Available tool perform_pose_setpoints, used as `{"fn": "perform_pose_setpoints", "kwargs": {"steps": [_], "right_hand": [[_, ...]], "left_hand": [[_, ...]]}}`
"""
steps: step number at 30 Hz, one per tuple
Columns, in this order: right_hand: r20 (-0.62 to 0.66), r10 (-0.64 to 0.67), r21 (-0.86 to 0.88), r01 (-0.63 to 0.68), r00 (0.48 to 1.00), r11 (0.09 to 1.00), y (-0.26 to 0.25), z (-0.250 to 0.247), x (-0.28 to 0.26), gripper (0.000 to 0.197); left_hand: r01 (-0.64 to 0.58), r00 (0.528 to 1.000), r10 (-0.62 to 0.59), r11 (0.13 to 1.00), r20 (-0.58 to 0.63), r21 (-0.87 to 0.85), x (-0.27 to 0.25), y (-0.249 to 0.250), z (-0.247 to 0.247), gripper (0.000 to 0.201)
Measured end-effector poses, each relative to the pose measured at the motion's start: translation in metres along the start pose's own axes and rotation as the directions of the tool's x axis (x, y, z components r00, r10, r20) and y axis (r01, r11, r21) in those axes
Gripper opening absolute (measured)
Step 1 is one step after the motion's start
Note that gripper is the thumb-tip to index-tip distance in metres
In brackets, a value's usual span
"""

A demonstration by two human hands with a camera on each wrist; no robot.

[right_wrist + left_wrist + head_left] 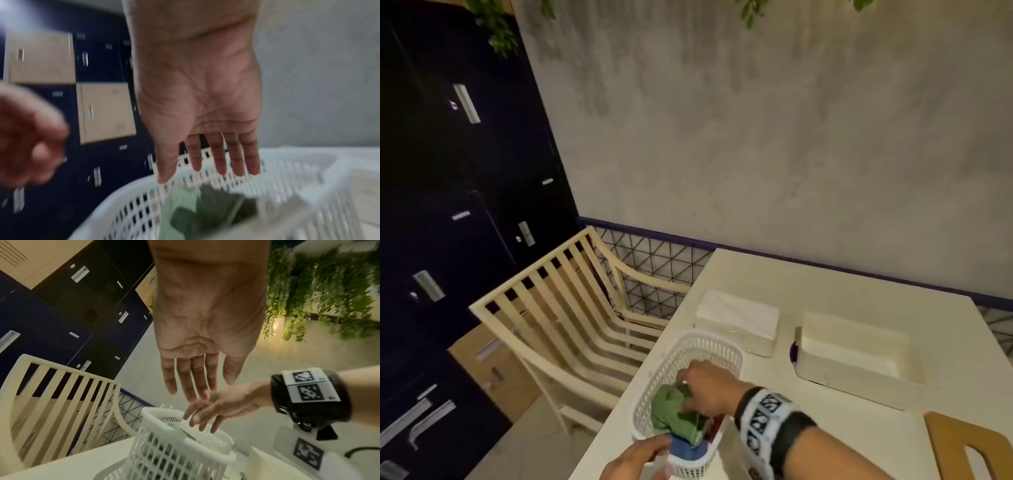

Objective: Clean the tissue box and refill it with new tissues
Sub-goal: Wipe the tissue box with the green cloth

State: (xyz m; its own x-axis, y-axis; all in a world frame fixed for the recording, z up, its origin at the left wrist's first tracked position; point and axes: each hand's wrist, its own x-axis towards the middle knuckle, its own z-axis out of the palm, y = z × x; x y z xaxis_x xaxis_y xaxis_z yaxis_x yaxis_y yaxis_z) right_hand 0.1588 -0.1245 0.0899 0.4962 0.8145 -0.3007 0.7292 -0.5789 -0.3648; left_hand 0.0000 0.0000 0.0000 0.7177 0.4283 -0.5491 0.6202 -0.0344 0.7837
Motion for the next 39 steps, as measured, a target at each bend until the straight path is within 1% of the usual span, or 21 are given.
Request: {"fn": "perform_pose_setpoints", "kwargs": {"steps": [1, 3, 5, 6, 8, 10, 11, 12, 15, 18, 20, 22, 24, 27, 30, 31, 32, 34, 35, 37, 39], "right_hand": [[0.078, 0.018, -0.053, -0.014, 0.997, 0.999, -0.005, 0.007, 0.005, 0.054], [0.187, 0.06, -0.151, -0.032, 0.98, 0.988, -0.006, 0.023, 0.014, 0.072], [0.173, 0.053, -0.215, -0.015, 0.984, 0.977, -0.005, 0.035, 0.017, 0.071], [0.121, 0.05, -0.221, -0.022, 0.991, 0.975, -0.004, 0.038, 0.017, 0.063], [-0.011, 0.008, -0.184, -0.01, 1.0, 0.983, -0.004, 0.036, 0.013, 0.044], [-0.116, -0.006, -0.091, -0.005, 0.993, 0.996, -0.008, 0.024, 0.001, 0.037], [-0.162, -0.023, -0.037, 0.017, 0.987, 0.999, -0.01, 0.014, -0.009, 0.035], [-0.204, -0.027, 0.018, 0.032, 0.979, 0.999, -0.012, 0.003, -0.02, 0.033], [-0.339, -0.05, 0.105, 0.091, 0.939, 0.99, -0.012, -0.027, -0.063, 0.03], [-0.467, -0.019, 0.135, 0.092, 0.884, 0.987, 0.0, -0.044, -0.112, 0.028], [-0.507, 0.061, 0.249, 0.078, 0.86, 0.965, 0.019, -0.046, -0.143, 0.028], [-0.525, 0.182, 0.502, 0.13, 0.832, 0.855, 0.045, -0.041, -0.171, 0.032], [-0.504, 0.273, 0.701, 0.204, 0.819, 0.683, 0.071, -0.032, -0.197, 0.04], [-0.461, 0.368, 0.831, 0.247, 0.808, 0.497, 0.103, -0.009, -0.221, 0.054], [-0.445, 0.598, 0.858, 0.126, 0.666, 0.497, 0.137, 0.018, -0.237, 0.05], [-0.424, 0.652, 0.869, 0.078, 0.628, 0.489, 0.148, 0.028, -0.245, 0.051], [-0.401, 0.695, 0.88, 0.039, 0.597, 0.474, 0.158, 0.038, -0.251, 0.052], [-0.346, 0.759, 0.903, -0.023, 0.551, 0.429, 0.173, 0.055, -0.266, 0.053], [-0.321, 0.782, 0.913, -0.044, 0.534, 0.405, 0.178, 0.062, -0.274, 0.052], [-0.274, 0.814, 0.927, -0.087, 0.511, 0.366, 0.185, 0.073, -0.288, 0.049], [-0.25, 0.813, 0.919, -0.136, 0.526, 0.371, 0.189, 0.08, -0.301, 0.047]], "left_hand": [[-0.095, 0.995, 0.095, 0.995, -0.029, 0.003, -0.02, 0.014, 0.001, 0.053], [-0.369, 0.907, 0.393, 0.915, -0.153, 0.162, -0.049, 0.03, 0.009, 0.035], [-0.496, 0.833, 0.521, 0.852, -0.186, 0.168, -0.071, 0.045, 0.011, 0.048], [-0.539, 0.786, 0.571, 0.821, -0.236, 0.188, -0.066, 0.046, 0.013, 0.064], [-0.501, 0.782, 0.532, 0.847, -0.324, 0.18, -0.05, 0.05, 0.014, 0.082], [-0.553, 0.733, 0.598, 0.802, -0.325, 0.228, -0.045, 0.062, 0.016, 0.083], [-0.557, 0.732, 0.608, 0.794, -0.307, 0.244, -0.048, 0.072, 0.018, 0.08], [-0.572, 0.729, 0.626, 0.779, -0.276, 0.256, -0.046, 0.078, 0.021, 0.075], [-0.564, 0.777, 0.606, 0.79, -0.167, 0.242, -0.045, 0.1, 0.032, 0.058], [-0.616, 0.78, 0.621, 0.784, -0.082, 0.082, -0.05, 0.121, 0.054, 0.044], [-0.643, 0.765, 0.643, 0.766, 0.032, -0.007, -0.057, 0.136, 0.074, 0.041], [-0.642, 0.752, 0.643, 0.764, 0.144, -0.063, -0.064, 0.152, 0.098, 0.041], [-0.635, 0.732, 0.639, 0.766, 0.238, -0.105, -0.069, 0.166, 0.13, 0.04], [-0.638, 0.676, 0.639, 0.757, 0.367, -0.142, -0.063, 0.177, 0.181, 0.039], [-0.579, 0.6, 0.512, 0.808, 0.614, -0.107, -0.038, 0.18, 0.224, 0.044], [-0.583, 0.599, 0.473, 0.811, 0.646, -0.052, -0.026, 0.182, 0.236, 0.046], [-0.601, 0.623, 0.463, 0.799, 0.631, 0.007, -0.012, 0.184, 0.245, 0.045], [-0.661, 0.702, 0.512, 0.727, 0.495, 0.186, 0.02, 0.189, 0.259, 0.042], [-0.689, 0.719, 0.552, 0.648, 0.423, 0.326, 0.036, 0.189, 0.262, 0.042], [-0.662, 0.706, 0.623, 0.411, 0.336, 0.627, 0.064, 0.189, 0.263, 0.046], [-0.566, 0.696, 0.643, 0.219, 0.318, 0.795, 0.08, 0.187, 0.261, 0.047]]}}
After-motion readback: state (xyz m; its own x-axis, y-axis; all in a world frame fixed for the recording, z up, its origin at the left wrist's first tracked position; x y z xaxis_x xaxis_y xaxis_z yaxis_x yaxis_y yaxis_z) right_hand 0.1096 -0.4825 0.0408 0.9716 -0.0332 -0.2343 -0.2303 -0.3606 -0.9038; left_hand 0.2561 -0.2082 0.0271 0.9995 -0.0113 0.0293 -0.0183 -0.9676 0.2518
